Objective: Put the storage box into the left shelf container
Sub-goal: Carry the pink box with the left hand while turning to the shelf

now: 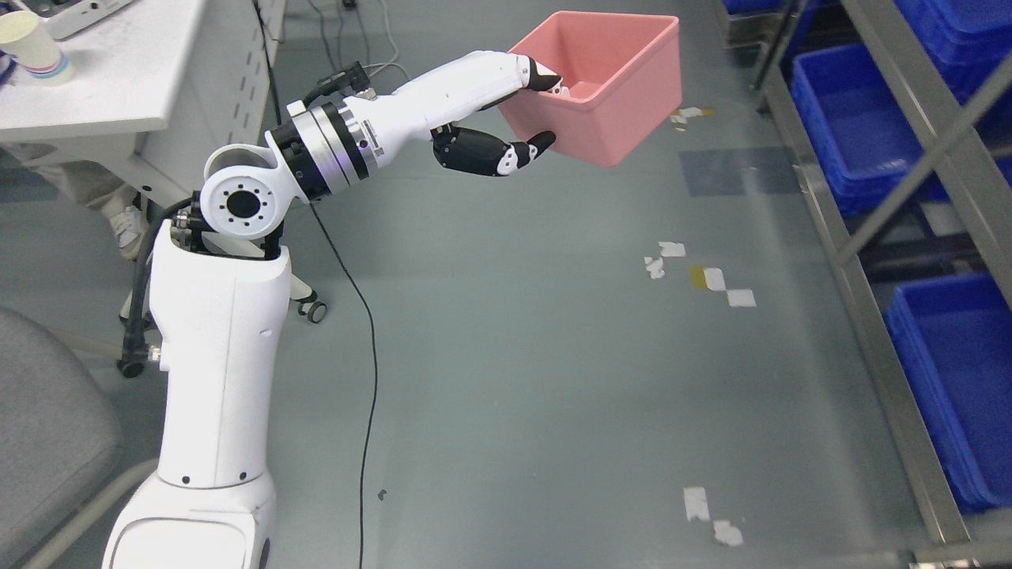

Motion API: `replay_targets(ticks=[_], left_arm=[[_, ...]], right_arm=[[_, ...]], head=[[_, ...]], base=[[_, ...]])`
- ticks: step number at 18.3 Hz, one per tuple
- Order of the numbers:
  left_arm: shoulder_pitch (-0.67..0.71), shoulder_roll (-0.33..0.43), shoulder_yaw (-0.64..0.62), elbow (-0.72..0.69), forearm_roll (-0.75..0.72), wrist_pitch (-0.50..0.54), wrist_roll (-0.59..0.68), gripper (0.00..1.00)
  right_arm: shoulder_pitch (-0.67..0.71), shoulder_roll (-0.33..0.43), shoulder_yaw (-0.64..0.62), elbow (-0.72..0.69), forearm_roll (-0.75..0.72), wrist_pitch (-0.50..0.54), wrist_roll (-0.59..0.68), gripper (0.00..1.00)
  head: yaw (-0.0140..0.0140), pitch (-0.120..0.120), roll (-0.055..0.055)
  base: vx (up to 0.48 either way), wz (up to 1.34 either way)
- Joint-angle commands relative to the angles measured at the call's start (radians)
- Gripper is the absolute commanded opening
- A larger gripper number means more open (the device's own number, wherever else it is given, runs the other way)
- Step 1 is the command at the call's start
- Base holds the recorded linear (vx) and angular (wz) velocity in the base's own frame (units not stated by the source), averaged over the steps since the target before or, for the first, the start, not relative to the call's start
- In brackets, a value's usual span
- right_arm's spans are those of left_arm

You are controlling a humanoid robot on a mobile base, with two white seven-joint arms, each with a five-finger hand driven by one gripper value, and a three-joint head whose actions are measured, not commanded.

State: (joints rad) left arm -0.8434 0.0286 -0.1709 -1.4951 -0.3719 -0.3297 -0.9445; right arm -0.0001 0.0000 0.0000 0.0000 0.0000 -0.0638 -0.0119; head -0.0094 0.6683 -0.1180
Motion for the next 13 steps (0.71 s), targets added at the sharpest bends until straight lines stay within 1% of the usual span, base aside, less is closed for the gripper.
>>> replay_targets(ticks=[1, 4, 6, 8, 13], left_arm=[[0.030, -0.011, -0.003, -0.036, -0.001, -0.005, 0.003, 0.02], [0.037, -0.011, 0.002, -0.036, -0.001, -0.005, 0.004, 0.02], [0.052, -0.011, 0.002, -0.036, -0.001, -0.006, 0.007, 0.02], [0.060, -0.011, 0.002, -0.036, -0.001, -0.006, 0.007, 0.02], [0.060, -0.011, 0.002, -0.036, -0.001, -0.006, 0.006, 0.02]], right_arm=[[-0.006, -0.017, -0.003, -0.017, -0.002, -0.001, 0.000, 1.00], [-0.006, -0.017, -0.003, -0.017, -0.002, -0.001, -0.002, 1.00], [-0.006, -0.017, -0.003, -0.017, -0.002, -0.001, 0.000, 1.00], [-0.006, -0.017, -0.003, -0.017, -0.002, -0.001, 0.000, 1.00], [-0.006, -0.017, -0.003, -0.017, -0.002, -0.001, 0.000, 1.00]], head=[[0.0000, 0.000, 0.000], [0.0000, 0.000, 0.000], [0.0000, 0.000, 0.000], [0.0000, 0.000, 0.000], [0.0000, 0.000, 0.000]], base=[[0.530, 0.57], [0.553, 0.42], [0.678, 0.12], [0.664, 0.00], [0.756, -0.11]])
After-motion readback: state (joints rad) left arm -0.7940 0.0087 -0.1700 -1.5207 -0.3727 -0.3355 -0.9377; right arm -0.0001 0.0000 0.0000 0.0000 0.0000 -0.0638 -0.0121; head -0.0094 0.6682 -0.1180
